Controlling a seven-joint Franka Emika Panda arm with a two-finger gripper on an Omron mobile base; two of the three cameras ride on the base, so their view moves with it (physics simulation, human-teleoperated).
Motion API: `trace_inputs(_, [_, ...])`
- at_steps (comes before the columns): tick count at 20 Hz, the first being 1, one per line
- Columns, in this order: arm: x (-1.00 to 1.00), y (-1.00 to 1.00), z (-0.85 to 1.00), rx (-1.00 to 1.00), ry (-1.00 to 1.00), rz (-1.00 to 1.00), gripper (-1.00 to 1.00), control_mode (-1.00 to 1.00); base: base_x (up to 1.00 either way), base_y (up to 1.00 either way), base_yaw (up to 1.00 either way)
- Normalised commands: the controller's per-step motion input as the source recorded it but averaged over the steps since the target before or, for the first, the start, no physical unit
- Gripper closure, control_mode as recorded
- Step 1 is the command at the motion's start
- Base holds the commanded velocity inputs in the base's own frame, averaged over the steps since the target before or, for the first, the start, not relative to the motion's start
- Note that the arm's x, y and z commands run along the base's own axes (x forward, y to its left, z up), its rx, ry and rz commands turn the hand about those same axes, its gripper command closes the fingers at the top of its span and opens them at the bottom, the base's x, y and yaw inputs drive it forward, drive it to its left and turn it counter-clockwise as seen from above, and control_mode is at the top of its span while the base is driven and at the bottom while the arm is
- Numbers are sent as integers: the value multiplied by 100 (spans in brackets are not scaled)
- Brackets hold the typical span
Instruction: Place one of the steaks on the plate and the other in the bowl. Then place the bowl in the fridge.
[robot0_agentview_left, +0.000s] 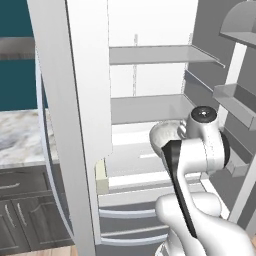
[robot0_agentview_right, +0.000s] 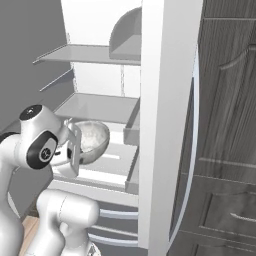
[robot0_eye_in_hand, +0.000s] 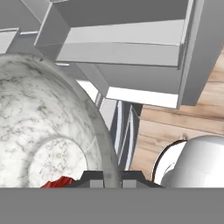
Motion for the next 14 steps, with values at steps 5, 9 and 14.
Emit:
trace_inputs(5, [23,3,22,4,-7,4,100,-100,0,0,0])
trace_inputs(9, [51,24,61,0,0,0,100,-100,0,0,0])
trace_inputs(14, [76,2,16,7,2,-11,100,-100,0,0,0])
